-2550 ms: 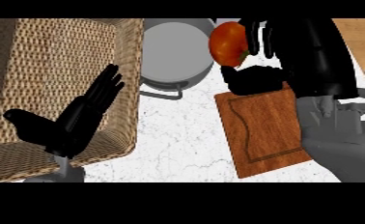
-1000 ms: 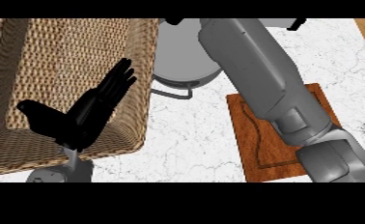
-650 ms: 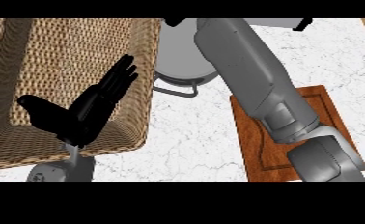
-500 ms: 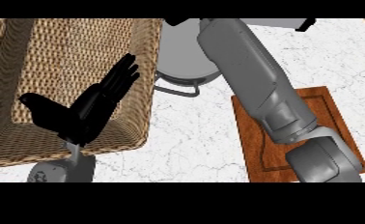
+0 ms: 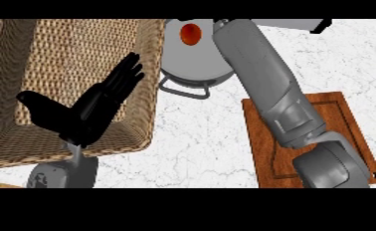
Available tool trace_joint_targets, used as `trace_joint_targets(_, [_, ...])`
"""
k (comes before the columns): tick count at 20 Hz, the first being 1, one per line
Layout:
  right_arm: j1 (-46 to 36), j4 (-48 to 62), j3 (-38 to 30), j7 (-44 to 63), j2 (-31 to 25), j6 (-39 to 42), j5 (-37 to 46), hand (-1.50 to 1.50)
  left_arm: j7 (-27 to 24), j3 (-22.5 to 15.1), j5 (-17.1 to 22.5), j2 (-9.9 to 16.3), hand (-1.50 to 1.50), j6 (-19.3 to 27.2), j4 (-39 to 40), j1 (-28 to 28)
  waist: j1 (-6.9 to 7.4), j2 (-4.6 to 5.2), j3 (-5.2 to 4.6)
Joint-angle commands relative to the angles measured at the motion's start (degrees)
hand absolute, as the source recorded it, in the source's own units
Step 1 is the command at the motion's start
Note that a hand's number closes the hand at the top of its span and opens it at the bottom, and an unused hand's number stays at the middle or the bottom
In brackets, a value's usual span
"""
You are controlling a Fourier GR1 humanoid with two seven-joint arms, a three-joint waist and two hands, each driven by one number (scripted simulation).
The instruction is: Pick the tomato from the cutting board and place it in the pot
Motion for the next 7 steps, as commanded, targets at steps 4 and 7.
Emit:
trace_joint_targets(4, [-1.1, 4.4, -3.2, -6.7, 0.5, -7.7, -0.9, -1.50, 1.9, -2.1, -0.3, 0.0, 0.00, -1.0, 4.2, 3.6, -1.46, 0.08, -0.53])
trace_joint_targets(7, [0.5, 5.7, -4.2, -9.4, -0.6, -8.6, -1.5, -1.50, -1.4, -1.5, -1.9, 0.0, 0.00, -1.2, 5.2, 6.8, -2.35, -0.23, -0.54])
